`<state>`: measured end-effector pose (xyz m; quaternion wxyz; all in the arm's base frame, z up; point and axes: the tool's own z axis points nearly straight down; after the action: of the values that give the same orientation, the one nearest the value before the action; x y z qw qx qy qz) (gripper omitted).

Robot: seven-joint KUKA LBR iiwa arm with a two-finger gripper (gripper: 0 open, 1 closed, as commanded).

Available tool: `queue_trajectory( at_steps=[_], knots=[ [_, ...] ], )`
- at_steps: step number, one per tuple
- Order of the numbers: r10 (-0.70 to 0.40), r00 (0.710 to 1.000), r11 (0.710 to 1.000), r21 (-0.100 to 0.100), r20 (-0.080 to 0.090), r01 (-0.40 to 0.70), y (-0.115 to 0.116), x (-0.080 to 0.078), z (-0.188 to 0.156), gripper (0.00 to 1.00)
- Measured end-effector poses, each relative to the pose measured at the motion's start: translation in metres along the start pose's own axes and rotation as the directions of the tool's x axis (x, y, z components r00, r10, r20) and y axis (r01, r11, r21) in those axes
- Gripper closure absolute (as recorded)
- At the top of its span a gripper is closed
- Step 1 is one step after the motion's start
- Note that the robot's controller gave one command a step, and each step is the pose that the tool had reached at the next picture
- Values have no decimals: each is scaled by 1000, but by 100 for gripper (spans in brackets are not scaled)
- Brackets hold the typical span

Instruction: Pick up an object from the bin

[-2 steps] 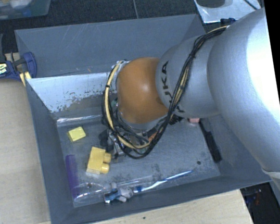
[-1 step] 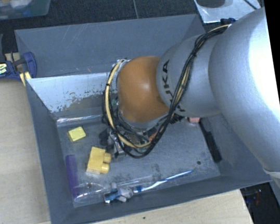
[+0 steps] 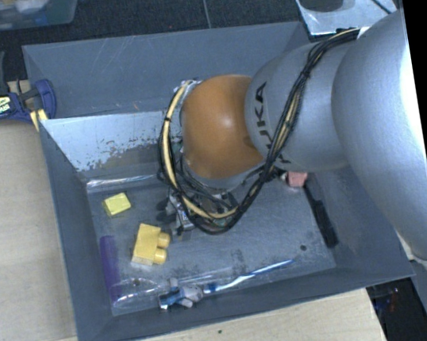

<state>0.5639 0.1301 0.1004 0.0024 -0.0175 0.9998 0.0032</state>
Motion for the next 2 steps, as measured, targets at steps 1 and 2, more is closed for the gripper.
queue_trajectory(
  at_steps=[1, 2],
  knots=[
    [0, 1000, 1000, 0, 2, 0, 0, -1, -21, 100],
    [0, 1000, 1000, 1, -3, 0, 0, 0, -53, 100]
  ],
)
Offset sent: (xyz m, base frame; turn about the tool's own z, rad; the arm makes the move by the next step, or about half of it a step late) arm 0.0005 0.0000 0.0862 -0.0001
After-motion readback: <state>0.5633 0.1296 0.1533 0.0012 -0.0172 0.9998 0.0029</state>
